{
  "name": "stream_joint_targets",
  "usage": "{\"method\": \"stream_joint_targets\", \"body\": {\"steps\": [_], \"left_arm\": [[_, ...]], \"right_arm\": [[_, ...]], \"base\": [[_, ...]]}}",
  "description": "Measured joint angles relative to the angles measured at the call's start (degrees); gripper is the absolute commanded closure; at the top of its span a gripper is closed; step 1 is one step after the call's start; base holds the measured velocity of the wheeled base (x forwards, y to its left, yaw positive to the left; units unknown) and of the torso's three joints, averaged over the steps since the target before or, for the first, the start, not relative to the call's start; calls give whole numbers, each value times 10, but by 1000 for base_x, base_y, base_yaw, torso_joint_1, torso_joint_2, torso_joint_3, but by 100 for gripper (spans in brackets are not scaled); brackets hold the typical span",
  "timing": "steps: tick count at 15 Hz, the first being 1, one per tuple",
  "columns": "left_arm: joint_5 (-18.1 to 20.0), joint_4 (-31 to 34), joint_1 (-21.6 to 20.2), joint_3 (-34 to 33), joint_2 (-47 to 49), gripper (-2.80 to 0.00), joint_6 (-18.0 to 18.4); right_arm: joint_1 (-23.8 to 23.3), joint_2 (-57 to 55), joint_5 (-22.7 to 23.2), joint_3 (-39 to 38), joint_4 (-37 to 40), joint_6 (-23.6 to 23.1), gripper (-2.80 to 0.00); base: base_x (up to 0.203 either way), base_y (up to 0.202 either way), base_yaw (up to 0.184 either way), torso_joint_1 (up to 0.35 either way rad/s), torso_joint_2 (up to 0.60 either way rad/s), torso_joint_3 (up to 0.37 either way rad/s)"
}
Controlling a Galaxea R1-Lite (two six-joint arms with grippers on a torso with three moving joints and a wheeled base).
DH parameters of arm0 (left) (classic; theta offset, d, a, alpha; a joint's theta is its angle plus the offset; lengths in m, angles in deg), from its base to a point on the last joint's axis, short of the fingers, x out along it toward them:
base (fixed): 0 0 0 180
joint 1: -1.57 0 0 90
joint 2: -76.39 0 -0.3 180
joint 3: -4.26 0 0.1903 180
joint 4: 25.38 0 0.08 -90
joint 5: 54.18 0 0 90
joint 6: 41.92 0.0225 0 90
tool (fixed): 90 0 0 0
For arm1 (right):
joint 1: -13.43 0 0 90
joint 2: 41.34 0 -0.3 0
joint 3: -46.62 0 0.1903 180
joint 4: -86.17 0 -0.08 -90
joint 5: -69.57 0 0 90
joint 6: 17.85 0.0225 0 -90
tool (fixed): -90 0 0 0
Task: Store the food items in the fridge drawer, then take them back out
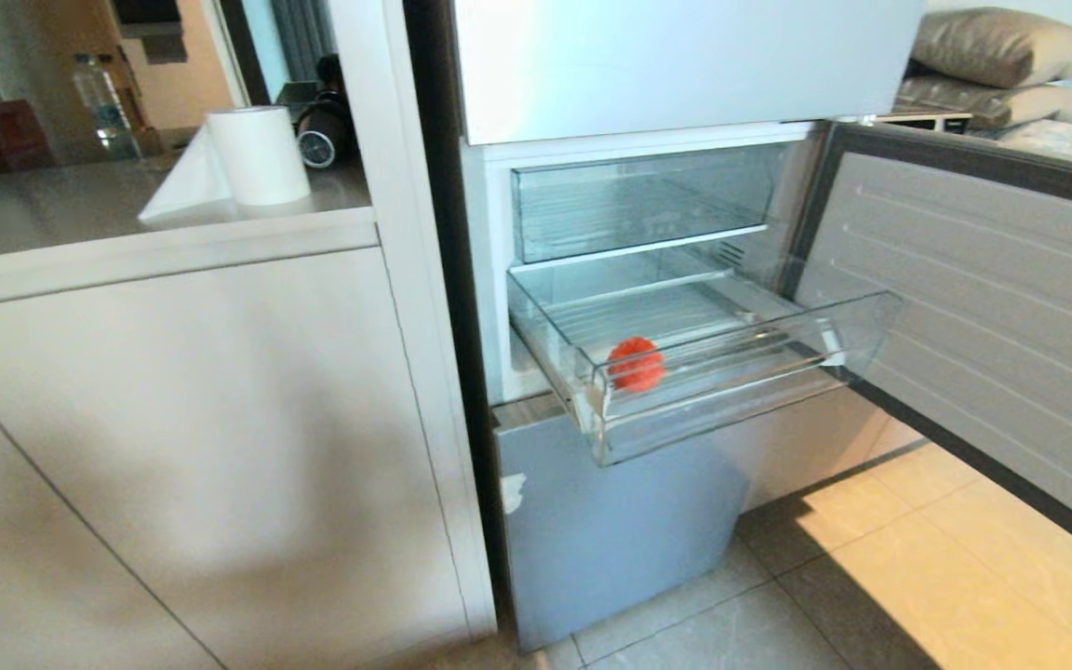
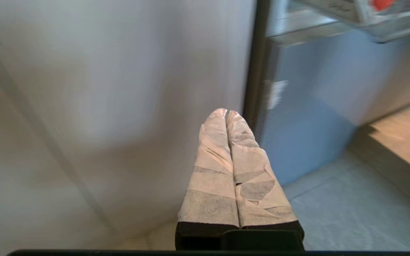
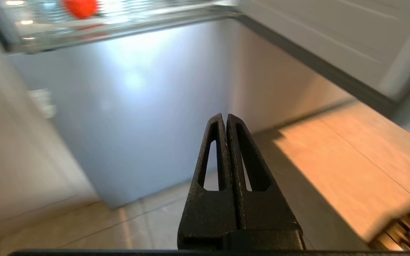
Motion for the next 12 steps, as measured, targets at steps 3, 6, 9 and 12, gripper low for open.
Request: {"method": "stream_joint_targets", "body": {"steps": [3,6,9,12], "left_arm": [[0,0,0,0,0,0,0],[0,0,0,0,0,0,0],[0,0,0,0,0,0,0],[0,0,0,0,0,0,0]], "right_arm": [[0,0,1,0,0,-2,0],[-1,-11,3,2,1,-37,0],[-17,-82,-36,47,3,5,0],[-111,-215,-57,128,-18,69,0]], "base": [[-1,6,-155,-1,1,1],[0,3,-28,2,-1,1],[0,0,0,0,0,0],[0,0,0,0,0,0]]}}
